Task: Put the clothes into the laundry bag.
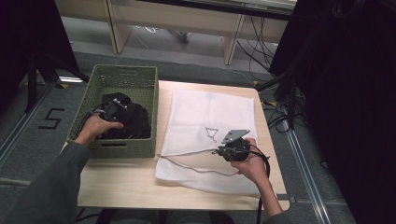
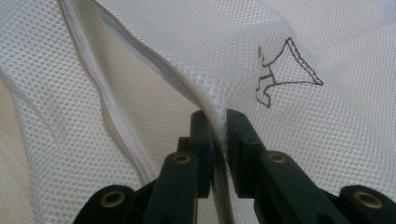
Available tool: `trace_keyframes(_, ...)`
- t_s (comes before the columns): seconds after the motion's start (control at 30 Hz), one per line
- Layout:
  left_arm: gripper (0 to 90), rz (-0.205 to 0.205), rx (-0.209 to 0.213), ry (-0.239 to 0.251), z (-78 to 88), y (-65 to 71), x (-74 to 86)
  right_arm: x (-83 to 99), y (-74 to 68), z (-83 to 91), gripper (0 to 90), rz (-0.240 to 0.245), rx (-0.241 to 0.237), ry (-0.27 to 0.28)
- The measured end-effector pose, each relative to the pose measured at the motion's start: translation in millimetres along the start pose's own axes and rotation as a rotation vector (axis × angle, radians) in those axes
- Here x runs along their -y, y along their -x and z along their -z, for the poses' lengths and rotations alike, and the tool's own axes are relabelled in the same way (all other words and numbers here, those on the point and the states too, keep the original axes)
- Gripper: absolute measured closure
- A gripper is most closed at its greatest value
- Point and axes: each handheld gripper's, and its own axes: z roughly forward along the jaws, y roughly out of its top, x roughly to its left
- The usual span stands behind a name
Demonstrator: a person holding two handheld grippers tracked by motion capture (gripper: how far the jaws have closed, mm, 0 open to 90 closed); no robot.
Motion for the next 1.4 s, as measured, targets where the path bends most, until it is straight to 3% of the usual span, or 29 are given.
trace_keyframes(0.17,57.1,0.002,-0.016,0.045,7.4,-0.1,-1.9,-0.2,0.9,0.5,82.2,-0.004,-0.004,0.006)
trace_keyframes(0.33,59.8,0.021,-0.019,0.092,17.4,-2.6,-3.5,-0.4,1.2,0.6,82.2,-0.005,-0.004,0.008)
trace_keyframes(0.43,60.5,0.049,-0.025,0.159,31.5,-3.3,-4.9,-0.5,1.9,1.0,82.2,-0.009,-0.004,0.012)
trace_keyframes(0.63,60.8,0.051,-0.031,0.227,57.0,-2.2,-12.0,-0.9,2.1,1.7,82.2,0.003,0.004,0.016)
trace_keyframes(0.67,60.8,0.051,-0.025,0.259,68.5,-0.3,-15.9,-0.5,2.2,1.4,82.2,0.002,-0.003,0.016)
trace_keyframes(0.87,60.7,0.025,-0.012,0.318,99.7,8.6,-25.0,-0.4,2.3,1.8,82.3,-0.001,-0.004,0.015)
trace_keyframes(1.03,60.7,-0.015,-0.017,0.33,119.9,17.7,-29.3,-0.5,2.4,1.6,82.2,0.005,-0.004,0.017)
trace_keyframes(1.27,60.7,-0.021,0.028,0.346,142.7,30.4,-31.3,-0.6,2.3,2.1,82.2,0.003,-0.001,0.018)
trace_keyframes(1.3,60.6,-0.047,0.021,0.346,150.0,36.2,-31.4,-0.9,2.7,2.3,82.4,0.001,-0.003,0.018)
trace_keyframes(1.37,60.6,-0.058,0.023,0.352,153.9,38.9,-31.3,-0.9,2.6,2.4,82.4,0.002,-0.003,0.018)
trace_keyframes(1.4,60.6,-0.066,0.042,0.361,161.9,43.6,-31.1,-0.7,2.1,2.4,82.7,0.001,-0.003,0.016)
